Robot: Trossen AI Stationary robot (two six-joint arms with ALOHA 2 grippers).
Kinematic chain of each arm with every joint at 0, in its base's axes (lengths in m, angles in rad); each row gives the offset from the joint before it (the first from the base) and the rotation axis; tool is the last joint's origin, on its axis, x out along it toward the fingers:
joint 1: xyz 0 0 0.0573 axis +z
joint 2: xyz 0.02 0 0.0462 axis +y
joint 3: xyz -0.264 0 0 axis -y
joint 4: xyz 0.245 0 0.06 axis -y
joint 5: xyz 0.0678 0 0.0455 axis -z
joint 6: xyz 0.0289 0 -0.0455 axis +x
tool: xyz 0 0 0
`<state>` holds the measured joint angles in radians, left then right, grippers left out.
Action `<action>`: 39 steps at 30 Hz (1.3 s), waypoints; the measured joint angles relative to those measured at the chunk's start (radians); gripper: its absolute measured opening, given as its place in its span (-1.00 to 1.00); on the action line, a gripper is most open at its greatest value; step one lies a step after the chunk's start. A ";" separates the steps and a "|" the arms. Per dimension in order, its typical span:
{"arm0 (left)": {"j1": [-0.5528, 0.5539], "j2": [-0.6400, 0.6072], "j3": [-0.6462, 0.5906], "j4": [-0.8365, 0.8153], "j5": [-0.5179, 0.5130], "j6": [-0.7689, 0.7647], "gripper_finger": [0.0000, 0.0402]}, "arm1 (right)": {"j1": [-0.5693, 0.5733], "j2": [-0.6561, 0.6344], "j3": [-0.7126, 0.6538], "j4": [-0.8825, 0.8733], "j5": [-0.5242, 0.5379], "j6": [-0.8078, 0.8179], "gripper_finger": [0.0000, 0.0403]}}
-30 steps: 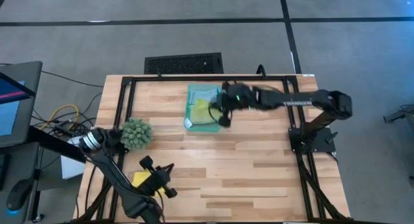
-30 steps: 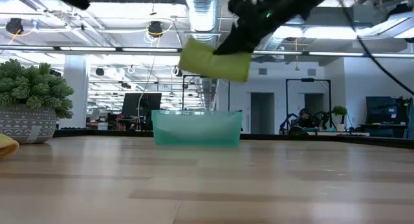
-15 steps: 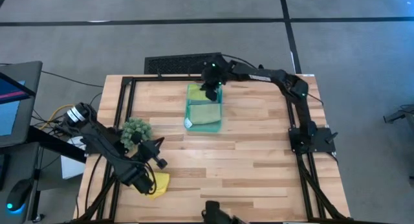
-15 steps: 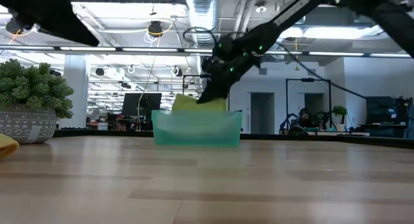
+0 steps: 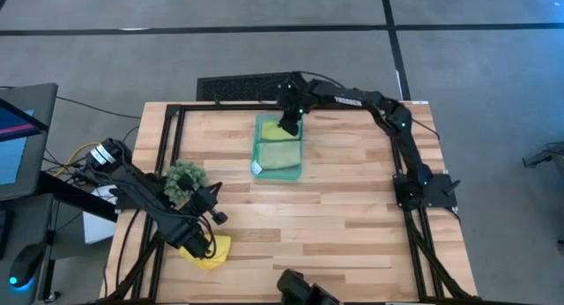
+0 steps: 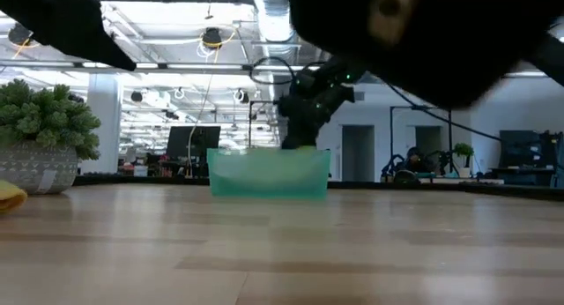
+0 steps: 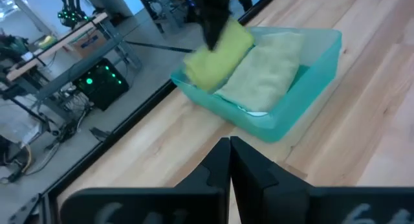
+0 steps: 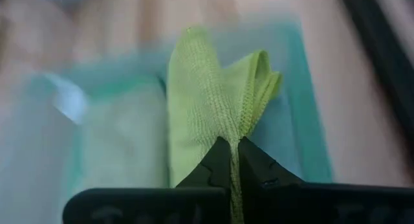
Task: Fold microfiber towels
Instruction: Stack the folded light green microfiber cloth on top of the folded blue microfiber cloth in the green bin
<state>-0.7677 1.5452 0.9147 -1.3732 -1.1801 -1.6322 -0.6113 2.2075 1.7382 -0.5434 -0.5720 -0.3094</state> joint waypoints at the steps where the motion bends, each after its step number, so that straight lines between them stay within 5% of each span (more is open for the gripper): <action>1: 0.000 0.000 -0.002 0.000 0.000 0.005 -1.00 | 0.002 0.014 -0.004 -0.014 0.027 0.004 -0.89; 7: 0.000 0.000 -0.026 0.007 0.006 -0.026 -1.00 | 0.004 0.020 0.000 0.004 0.120 -0.007 -0.77; 17: -0.001 0.001 -0.029 0.038 0.022 -0.011 -1.00 | 0.019 0.012 0.000 0.071 0.129 -0.046 0.03; 22: -0.001 0.001 -0.029 0.046 0.023 -0.010 -1.00 | 0.017 -0.050 0.010 0.061 0.131 -0.057 0.20; 27: -0.001 0.001 -0.029 0.051 0.024 -0.011 -1.00 | 0.018 -0.070 0.010 -0.020 0.127 -0.066 0.09; 39: 0.000 0.002 -0.029 0.083 0.038 -0.011 -1.00 | 0.049 0.017 0.018 -0.020 0.233 -0.092 -0.77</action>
<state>-0.7677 1.5467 0.8852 -1.2898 -1.1423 -1.6428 -0.5619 2.2245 1.7564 -0.5634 -0.3386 -0.4012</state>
